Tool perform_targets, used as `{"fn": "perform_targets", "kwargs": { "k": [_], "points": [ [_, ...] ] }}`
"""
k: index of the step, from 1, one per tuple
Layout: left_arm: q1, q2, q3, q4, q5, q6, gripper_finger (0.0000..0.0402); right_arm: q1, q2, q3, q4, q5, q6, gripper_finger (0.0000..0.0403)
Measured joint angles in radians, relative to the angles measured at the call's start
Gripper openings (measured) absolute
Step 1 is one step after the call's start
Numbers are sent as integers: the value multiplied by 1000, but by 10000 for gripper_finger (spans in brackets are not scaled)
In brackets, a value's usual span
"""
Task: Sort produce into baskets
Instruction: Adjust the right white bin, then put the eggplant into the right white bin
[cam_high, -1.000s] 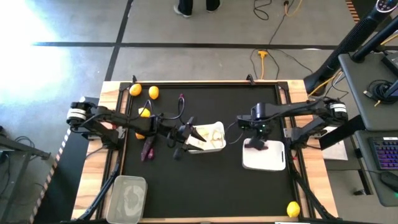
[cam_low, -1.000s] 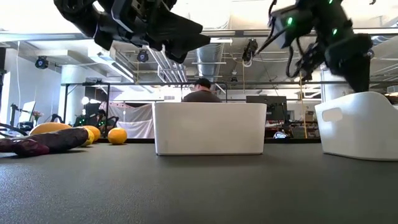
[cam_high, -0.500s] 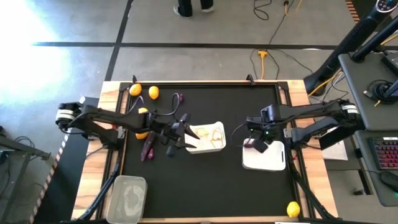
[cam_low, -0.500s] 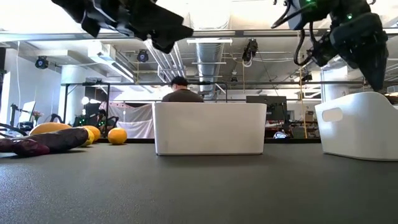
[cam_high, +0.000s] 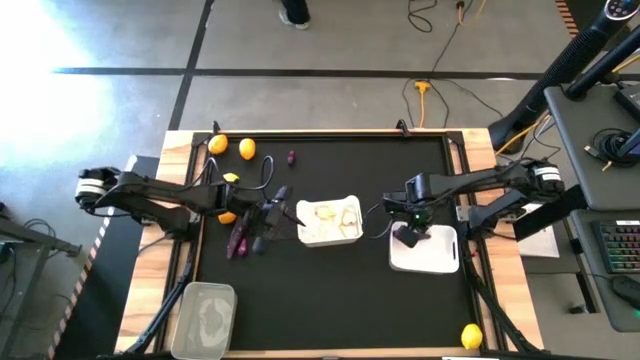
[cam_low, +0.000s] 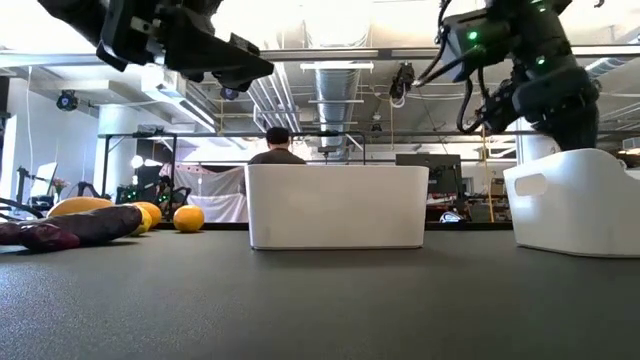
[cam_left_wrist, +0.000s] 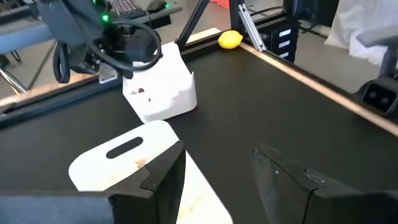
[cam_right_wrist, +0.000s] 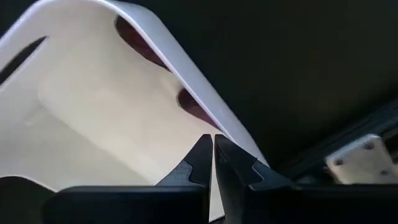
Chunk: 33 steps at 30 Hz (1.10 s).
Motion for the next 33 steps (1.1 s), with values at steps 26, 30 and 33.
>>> {"fn": "perform_targets", "kwargs": {
  "k": [26, 30, 33],
  "points": [
    [193, -179, -10, -173, 4, 38, 166, -240, 109, 272, 652, 38, -641, 13],
    [204, -186, -10, -211, -189, -72, 166, -243, 204, 344, 717, 41, -790, 13],
    [204, -169, -10, -254, -333, -224, 166, -244, 272, 419, 680, 43, -810, 13]
  ]
}}
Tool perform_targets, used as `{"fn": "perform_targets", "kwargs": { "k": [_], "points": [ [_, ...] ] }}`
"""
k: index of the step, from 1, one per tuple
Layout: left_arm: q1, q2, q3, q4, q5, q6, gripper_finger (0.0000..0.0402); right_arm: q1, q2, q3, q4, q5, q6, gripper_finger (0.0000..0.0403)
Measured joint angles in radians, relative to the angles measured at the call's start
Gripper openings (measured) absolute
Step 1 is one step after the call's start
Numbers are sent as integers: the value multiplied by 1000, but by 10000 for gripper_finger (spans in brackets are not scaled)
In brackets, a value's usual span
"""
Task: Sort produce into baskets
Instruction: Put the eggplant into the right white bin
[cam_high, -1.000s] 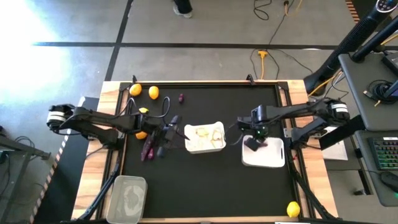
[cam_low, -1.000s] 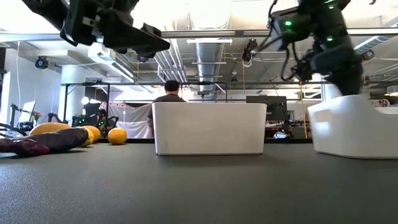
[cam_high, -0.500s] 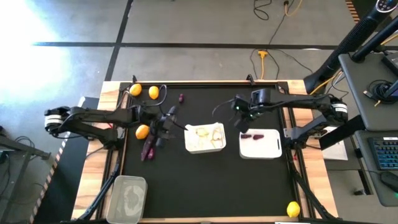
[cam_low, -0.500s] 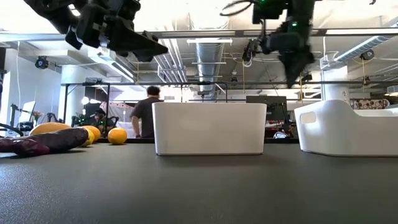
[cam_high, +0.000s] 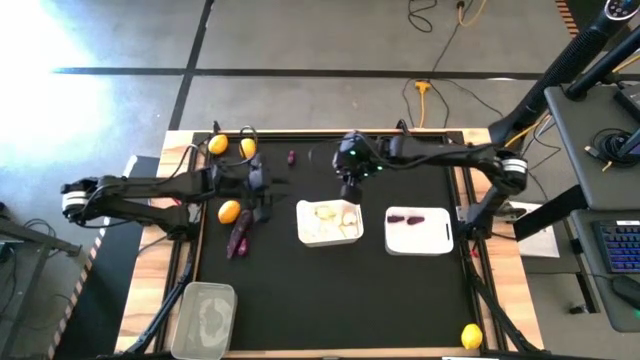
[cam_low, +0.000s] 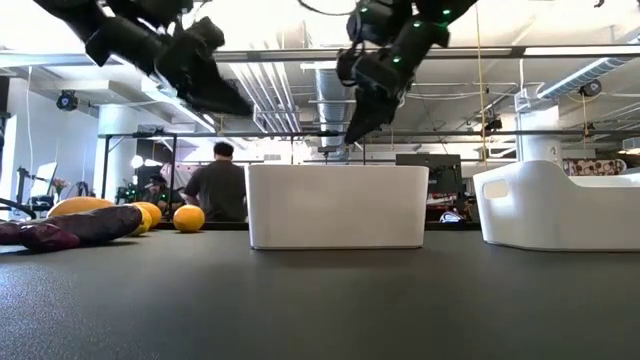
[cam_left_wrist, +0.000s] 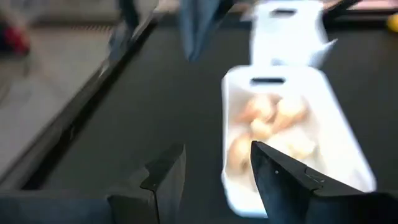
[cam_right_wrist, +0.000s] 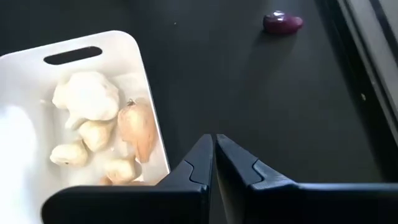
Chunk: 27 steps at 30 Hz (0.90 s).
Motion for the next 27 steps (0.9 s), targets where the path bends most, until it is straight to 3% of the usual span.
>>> {"fn": "perform_targets", "kwargs": {
  "k": [5, 13, 21, 27],
  "points": [
    [-1, 49, 0, -73, -129, -52, 166, 2, 59, 92, -83, -1, -19, 13],
    [13, 145, 30, -69, -474, -62, 166, 9, 19, 42, -96, -1, -21, 13],
    [177, 346, 139, -84, -421, -222, 166, 28, -38, -101, -69, -1, 34, 13],
    [269, 518, 286, -221, -391, -261, 166, 63, -90, -201, -59, -1, 82, 13]
  ]
}}
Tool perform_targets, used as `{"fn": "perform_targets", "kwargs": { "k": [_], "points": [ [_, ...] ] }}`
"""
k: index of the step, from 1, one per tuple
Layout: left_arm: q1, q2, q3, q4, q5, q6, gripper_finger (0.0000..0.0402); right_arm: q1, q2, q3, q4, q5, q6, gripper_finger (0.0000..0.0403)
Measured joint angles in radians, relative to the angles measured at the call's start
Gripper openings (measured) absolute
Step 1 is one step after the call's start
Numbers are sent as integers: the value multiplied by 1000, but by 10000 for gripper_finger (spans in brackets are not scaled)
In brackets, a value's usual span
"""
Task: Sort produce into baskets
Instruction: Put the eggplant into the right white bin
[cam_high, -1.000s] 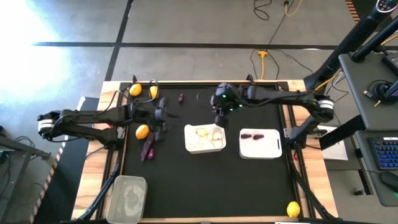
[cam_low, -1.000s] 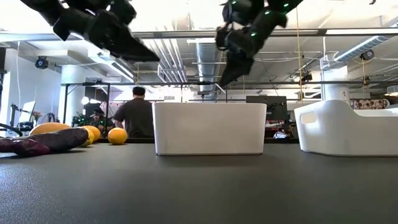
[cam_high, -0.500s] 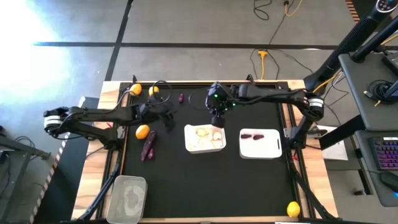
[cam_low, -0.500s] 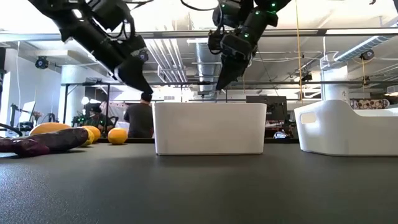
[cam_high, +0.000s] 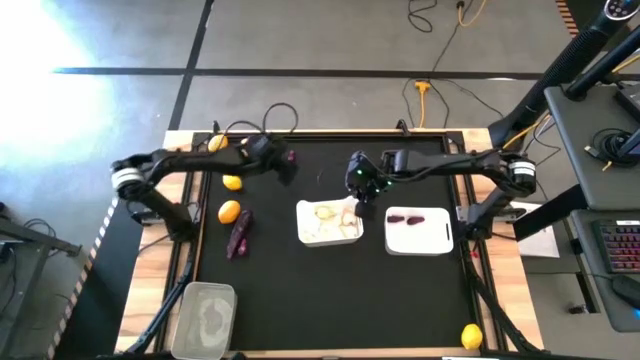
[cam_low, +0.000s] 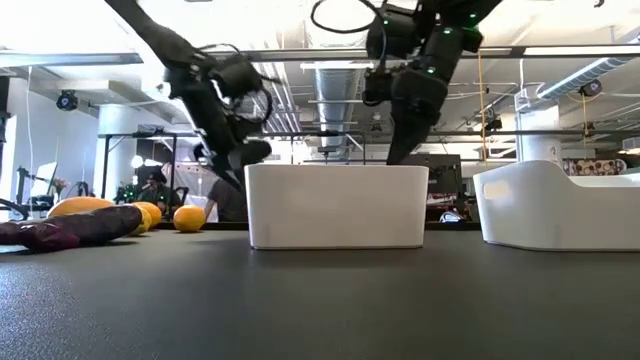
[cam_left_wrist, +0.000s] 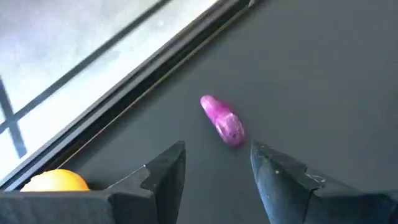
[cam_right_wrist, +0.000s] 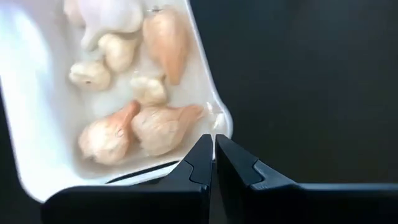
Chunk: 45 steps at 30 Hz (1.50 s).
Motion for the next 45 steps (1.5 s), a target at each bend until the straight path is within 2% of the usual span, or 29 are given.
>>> {"fn": "perform_targets", "kwargs": {
  "k": [5, 10, 13, 15, 20, 25, 35, 42, 45],
  "points": [
    [47, 165, 132, -125, -1, 26, 144, 25, -67, -117, 91, -1, 30, 13],
    [103, 290, 256, -261, -2, 23, 69, 49, -170, -226, 117, 0, 97, 13],
    [124, 326, 292, -273, 0, 10, 19, 60, -241, -274, 120, 0, 137, 13],
    [128, 335, 305, -272, 20, 3, 6, 66, -287, -298, 124, 1, 163, 13],
    [121, 352, 318, -253, 152, -3, 13, 65, -384, -355, 159, 0, 216, 13],
    [105, 386, 318, -181, 247, -8, 2, 65, -429, -381, 167, 0, 270, 13],
    [64, 461, 375, 1, 267, 12, 1, 83, -401, -388, 166, -1, 328, 13],
    [58, 448, 416, -106, 261, 82, 1, 83, -394, -388, 164, -1, 346, 13],
    [79, 428, 416, -101, 251, 100, 1, 83, -394, -388, 164, -1, 346, 13]
  ]
}}
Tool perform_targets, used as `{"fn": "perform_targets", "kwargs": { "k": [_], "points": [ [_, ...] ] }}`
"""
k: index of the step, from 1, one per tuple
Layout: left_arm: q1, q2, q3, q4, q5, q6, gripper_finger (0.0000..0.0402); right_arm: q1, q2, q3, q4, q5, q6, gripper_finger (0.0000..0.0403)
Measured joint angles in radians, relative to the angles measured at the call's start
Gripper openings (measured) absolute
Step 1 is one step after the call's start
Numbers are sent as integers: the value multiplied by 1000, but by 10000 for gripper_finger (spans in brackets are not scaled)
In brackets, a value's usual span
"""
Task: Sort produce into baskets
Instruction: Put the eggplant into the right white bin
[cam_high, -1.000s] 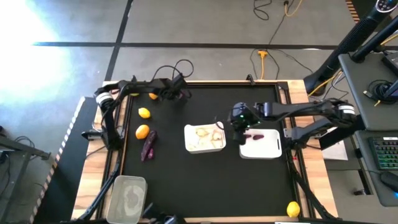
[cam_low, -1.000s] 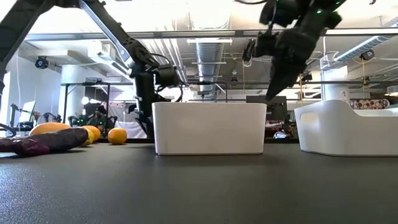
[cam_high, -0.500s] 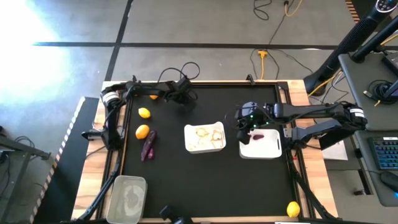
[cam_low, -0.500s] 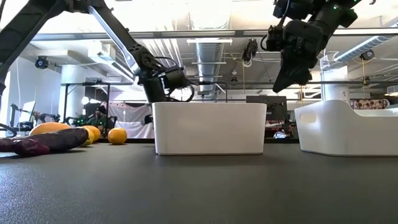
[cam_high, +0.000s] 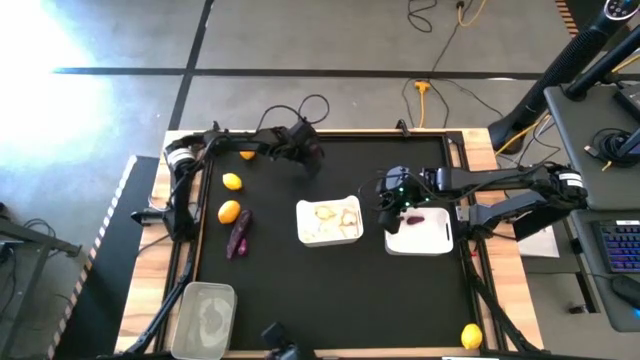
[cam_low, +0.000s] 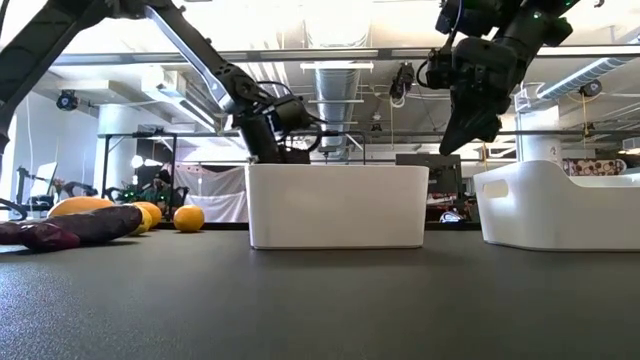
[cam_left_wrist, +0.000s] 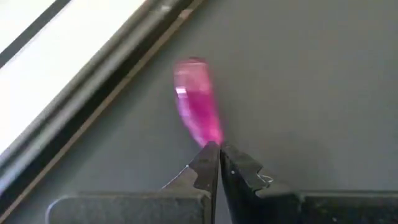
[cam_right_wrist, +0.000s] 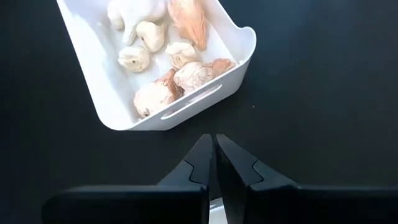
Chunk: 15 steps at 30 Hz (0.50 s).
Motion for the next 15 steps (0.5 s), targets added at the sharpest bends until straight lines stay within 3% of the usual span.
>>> {"fn": "perform_targets", "kwargs": {
  "k": [8, 15],
  "points": [
    [97, 42, 0, 50, -6, -47, 0, 0, 0, 0, 17, 3, 0, 13],
    [101, 111, 60, 104, 120, -28, 0, 0, 0, 0, 67, 10, 4, 13]
  ]
}}
